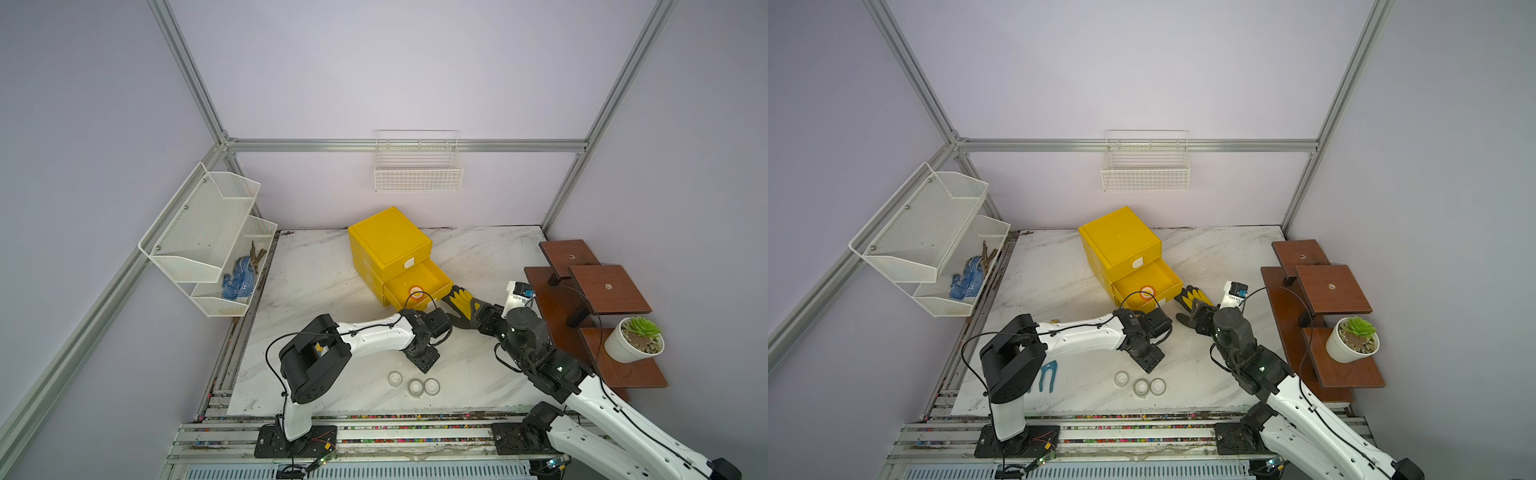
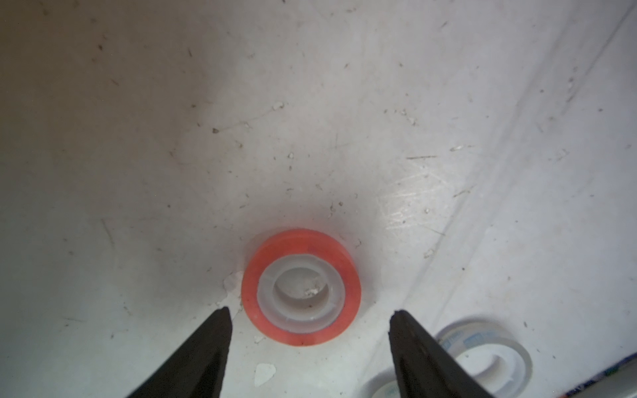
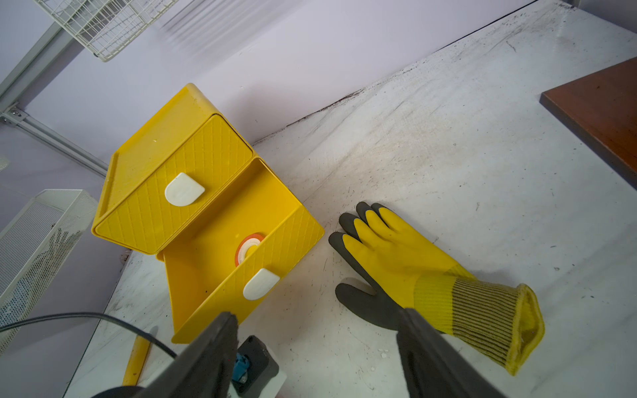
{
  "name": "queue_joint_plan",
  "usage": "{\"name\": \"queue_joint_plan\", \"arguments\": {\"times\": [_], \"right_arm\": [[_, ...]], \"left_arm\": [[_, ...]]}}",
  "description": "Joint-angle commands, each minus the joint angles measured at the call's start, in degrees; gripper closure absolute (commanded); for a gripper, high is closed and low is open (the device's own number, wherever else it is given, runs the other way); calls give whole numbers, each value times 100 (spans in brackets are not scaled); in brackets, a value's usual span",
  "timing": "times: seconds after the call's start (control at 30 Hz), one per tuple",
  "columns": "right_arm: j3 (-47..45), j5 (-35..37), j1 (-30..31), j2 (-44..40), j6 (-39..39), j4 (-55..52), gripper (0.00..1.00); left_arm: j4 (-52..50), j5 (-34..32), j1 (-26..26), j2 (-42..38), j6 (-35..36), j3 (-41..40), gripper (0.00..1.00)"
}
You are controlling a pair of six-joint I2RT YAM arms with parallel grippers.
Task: Place the transparent tape into the drawer according to color
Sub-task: Pick up the tape at the center of the board.
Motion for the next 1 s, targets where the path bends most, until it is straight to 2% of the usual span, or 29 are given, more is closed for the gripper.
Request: {"name": "queue_joint_plan", "arguments": {"times": [0.0,0.23,0.57,0.77,0.97], "right_arm": [[66,-3,-54,-77,-71,8,22],[31,6,-85,-121,-88,17,22],[-48,15,-156,-252,-92,3,22],[-72,6,-205,-332,-107,-3,22],[-101,6,-235,-364,-97,-3,22]], "left_arm": [[65,71,67,102,-57,109,25],[-102,204,69,332,-25,274,27],[-369,300,59,539,-1,417,37],[-861,146,60,647,74,617,41],[-904,56,25,712,47,742,46]]}}
